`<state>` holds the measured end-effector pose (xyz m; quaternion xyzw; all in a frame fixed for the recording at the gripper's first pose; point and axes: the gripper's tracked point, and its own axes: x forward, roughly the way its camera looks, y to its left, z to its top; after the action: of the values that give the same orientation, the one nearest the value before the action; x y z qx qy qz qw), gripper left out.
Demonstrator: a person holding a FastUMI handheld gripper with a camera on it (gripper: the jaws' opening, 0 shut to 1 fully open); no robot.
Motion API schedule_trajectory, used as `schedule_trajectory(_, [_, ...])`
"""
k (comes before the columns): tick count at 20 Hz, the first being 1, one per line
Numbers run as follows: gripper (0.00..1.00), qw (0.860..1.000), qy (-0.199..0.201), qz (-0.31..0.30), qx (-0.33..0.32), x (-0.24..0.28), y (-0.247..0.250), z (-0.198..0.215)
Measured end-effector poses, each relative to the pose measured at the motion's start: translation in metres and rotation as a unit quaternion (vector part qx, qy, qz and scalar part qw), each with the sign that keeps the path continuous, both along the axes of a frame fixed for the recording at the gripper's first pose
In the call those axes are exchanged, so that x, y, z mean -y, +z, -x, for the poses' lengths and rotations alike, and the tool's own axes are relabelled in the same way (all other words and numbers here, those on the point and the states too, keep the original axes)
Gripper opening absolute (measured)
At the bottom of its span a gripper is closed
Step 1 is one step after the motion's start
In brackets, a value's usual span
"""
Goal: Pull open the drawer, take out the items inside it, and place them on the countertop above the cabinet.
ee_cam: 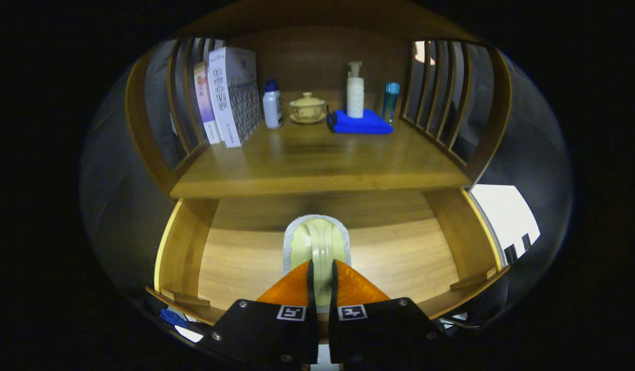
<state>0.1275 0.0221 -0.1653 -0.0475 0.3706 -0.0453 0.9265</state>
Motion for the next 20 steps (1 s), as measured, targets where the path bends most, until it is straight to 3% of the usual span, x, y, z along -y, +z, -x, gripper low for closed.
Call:
schedule_trajectory(10, [0.08, 0.997, 0.036, 0.018, 0.07, -0.016, 0.073, -0.083])
schedule_trajectory(20, [0.09, 0.994, 0.056, 0.072, 0.058, -0.008, 0.057, -0.176])
